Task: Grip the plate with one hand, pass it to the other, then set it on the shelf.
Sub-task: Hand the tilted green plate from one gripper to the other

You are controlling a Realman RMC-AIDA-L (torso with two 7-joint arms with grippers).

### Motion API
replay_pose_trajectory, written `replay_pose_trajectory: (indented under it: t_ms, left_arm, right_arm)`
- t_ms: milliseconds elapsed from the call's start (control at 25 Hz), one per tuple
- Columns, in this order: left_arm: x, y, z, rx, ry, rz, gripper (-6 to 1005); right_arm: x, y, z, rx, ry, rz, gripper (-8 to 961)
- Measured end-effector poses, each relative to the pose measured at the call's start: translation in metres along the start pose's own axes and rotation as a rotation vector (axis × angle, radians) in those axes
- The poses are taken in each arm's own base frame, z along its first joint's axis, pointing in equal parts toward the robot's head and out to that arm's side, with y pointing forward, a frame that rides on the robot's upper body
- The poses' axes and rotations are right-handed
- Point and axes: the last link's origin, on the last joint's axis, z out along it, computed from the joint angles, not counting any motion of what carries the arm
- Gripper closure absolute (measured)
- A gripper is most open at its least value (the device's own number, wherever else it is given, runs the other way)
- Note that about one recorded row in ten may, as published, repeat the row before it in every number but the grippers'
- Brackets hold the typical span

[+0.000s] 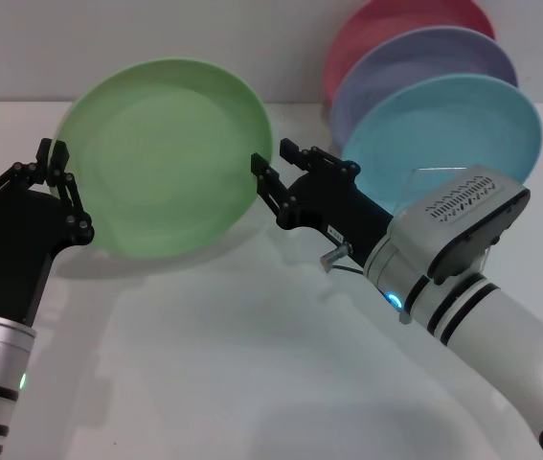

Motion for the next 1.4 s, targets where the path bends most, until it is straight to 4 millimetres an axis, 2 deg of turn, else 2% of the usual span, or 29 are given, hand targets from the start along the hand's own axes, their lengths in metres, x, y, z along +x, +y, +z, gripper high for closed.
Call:
replay_pose_trajectory:
  t_ms: [200, 280, 480, 960, 1160, 1400]
  left_arm:
    - [-0.0005, -0.0005, -0.0013, 0.003, -0.003, 0.000, 932]
    - [-0.0008, 0.0003, -0.0022, 0.000, -0.005, -0.001, 932]
    - [-0.0011, 0.0015, -0.0029, -0.003, -0.008, -0.004, 932]
    - [-0.0006, 0.0020, -0.0021, -0.005, -0.005, -0.004, 930]
    - [-0.0006, 0.0022, -0.0015, -0.007, -0.005, -0.003, 930]
    - [-0.0012, 0.0029, -0.0014, -0.012, -0.008, -0.002, 929]
  right_arm:
    - [0.0009, -0.0017, -0.0006, 0.004, 0.004, -0.001, 480]
    - [0.0010, -0.0018, -0.0005, 0.004, 0.004, -0.001, 562]
    - [-0.0002, -0.0017, 0.0010, 0.001, 0.002, -0.004, 694]
    - [-0.0017, 0.0005, 0.0028, -0.006, -0.002, -0.003, 711]
    - [-0.0021, 0.0005, 0.0030, -0.005, -0.003, -0.001, 814]
    - [-0.0035, -0.0006, 0.0040, 0.004, -0.009, 0.004, 843]
